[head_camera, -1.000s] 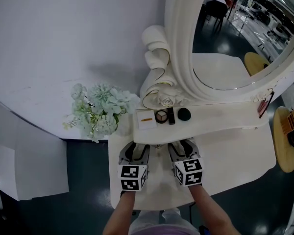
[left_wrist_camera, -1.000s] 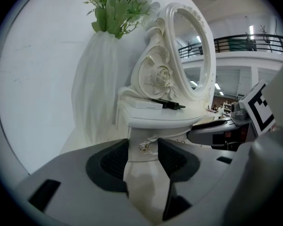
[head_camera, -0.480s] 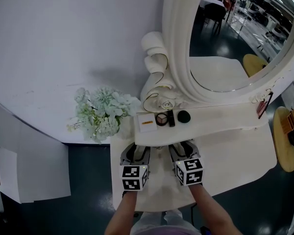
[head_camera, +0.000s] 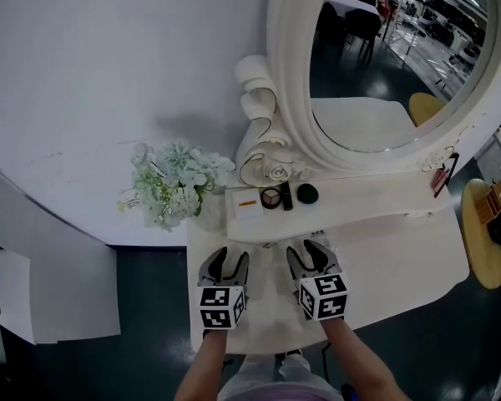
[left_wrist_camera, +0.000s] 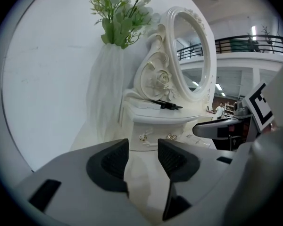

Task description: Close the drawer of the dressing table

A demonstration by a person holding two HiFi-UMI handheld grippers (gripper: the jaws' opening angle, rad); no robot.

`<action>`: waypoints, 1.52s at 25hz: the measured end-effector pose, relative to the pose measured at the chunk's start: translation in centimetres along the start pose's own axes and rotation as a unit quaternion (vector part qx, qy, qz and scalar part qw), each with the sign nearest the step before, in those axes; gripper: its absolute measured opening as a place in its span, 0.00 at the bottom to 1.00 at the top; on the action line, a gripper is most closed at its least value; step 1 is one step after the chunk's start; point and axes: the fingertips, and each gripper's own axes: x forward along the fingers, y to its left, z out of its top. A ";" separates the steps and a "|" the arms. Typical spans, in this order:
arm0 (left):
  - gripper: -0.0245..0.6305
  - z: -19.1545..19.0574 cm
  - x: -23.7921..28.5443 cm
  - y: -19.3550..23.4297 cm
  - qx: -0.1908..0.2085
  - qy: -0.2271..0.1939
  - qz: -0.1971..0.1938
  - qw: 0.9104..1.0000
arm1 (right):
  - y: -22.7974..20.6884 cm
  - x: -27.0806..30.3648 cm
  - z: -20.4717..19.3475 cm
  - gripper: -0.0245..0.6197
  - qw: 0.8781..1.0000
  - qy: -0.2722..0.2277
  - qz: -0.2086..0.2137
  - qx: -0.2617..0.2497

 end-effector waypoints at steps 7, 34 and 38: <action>0.31 0.9 -2.6 -1.6 0.017 -0.019 -0.003 1.000 | 1.7 -2.8 0.7 0.28 1.000 -0.021 0.009 -0.001; 0.10 2.1 -11.5 -7.0 0.048 -0.074 -0.004 0.996 | 3.6 -13.3 0.6 0.11 0.997 -0.074 0.033 -0.003; 0.08 1.9 -12.2 -7.6 0.049 -0.076 -0.001 0.996 | 3.6 -14.2 0.5 0.08 0.996 -0.080 0.038 -0.003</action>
